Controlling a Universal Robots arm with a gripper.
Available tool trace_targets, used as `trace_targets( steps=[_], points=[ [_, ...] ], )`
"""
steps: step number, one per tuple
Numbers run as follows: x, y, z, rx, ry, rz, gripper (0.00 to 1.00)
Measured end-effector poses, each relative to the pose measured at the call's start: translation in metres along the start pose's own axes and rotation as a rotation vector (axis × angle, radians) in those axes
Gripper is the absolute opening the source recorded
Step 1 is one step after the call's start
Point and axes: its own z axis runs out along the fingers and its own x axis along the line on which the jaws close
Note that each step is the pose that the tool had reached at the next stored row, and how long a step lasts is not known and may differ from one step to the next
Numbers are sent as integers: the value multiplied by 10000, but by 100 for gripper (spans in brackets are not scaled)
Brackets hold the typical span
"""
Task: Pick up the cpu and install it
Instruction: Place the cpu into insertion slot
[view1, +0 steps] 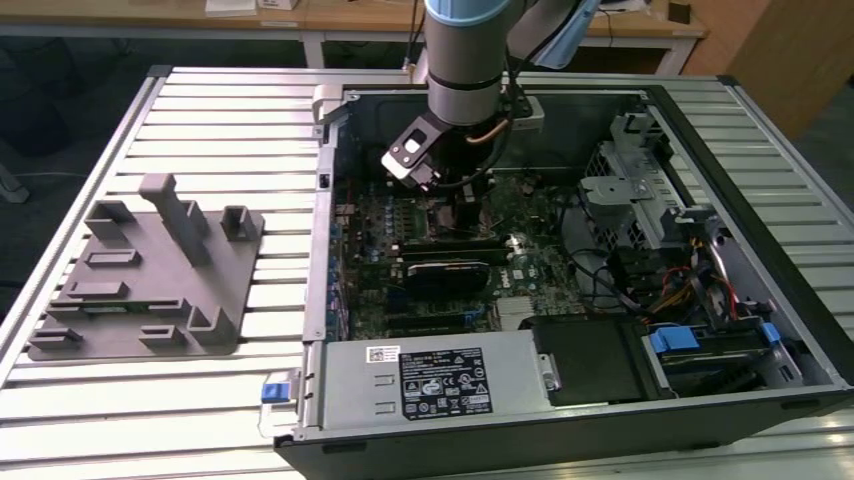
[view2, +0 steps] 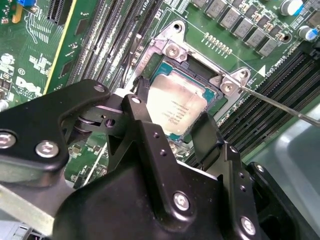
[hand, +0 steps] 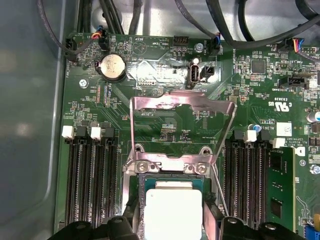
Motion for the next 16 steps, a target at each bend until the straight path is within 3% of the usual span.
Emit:
trace_targets(
  steps=[7, 16],
  points=[
    [0, 1, -10, -2, 58, 3, 61],
    [0, 1, -10, -2, 69, 4, 60]
  ],
)
